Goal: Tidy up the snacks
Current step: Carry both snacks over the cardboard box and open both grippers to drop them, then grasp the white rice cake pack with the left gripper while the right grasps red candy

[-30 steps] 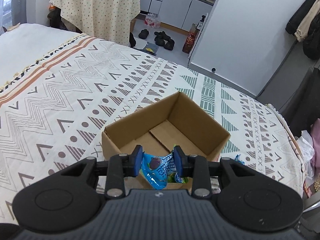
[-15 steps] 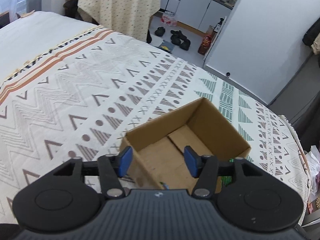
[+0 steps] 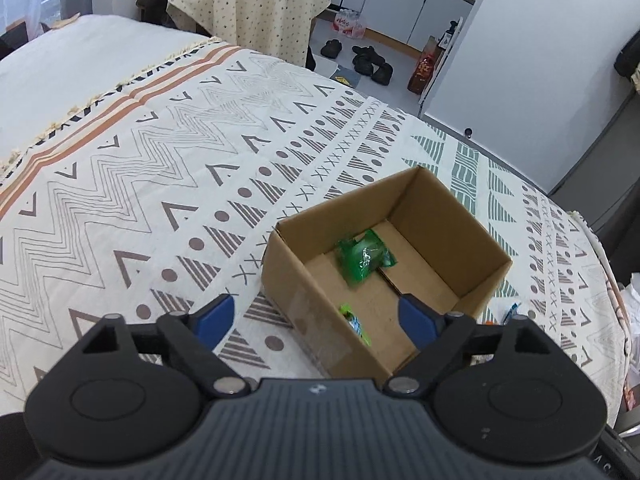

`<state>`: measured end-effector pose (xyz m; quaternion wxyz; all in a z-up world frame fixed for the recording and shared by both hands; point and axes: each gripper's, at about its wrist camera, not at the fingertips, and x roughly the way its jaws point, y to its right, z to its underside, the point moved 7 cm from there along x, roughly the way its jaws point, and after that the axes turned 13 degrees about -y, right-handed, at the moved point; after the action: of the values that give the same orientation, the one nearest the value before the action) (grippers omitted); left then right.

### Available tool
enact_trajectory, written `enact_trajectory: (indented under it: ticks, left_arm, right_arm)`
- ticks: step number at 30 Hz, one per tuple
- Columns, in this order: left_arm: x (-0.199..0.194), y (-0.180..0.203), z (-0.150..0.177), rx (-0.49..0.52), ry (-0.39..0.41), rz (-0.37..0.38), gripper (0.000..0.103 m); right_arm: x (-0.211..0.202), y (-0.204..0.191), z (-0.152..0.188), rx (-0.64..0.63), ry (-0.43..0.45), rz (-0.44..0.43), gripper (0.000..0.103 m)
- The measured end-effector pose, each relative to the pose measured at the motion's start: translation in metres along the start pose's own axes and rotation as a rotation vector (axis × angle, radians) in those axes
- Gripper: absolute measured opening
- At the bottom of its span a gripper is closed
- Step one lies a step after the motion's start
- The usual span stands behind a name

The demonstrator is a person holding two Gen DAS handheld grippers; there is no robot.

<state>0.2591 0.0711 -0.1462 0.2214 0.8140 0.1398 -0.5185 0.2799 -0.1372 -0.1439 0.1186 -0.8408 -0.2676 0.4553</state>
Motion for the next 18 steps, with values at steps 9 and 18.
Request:
enact_trajectory:
  ticks: [9, 18]
  left_arm:
    - [-0.009, 0.017, 0.025, 0.016, -0.003, 0.016, 0.103]
    - [-0.013, 0.040, 0.049, 0.051, -0.030, 0.039, 0.103]
  right_arm:
    - [-0.020, 0.024, 0.019, 0.034, -0.071, 0.082, 0.063]
    - [-0.050, 0.054, 0.033, 0.081, -0.070, 0.123, 0.068]
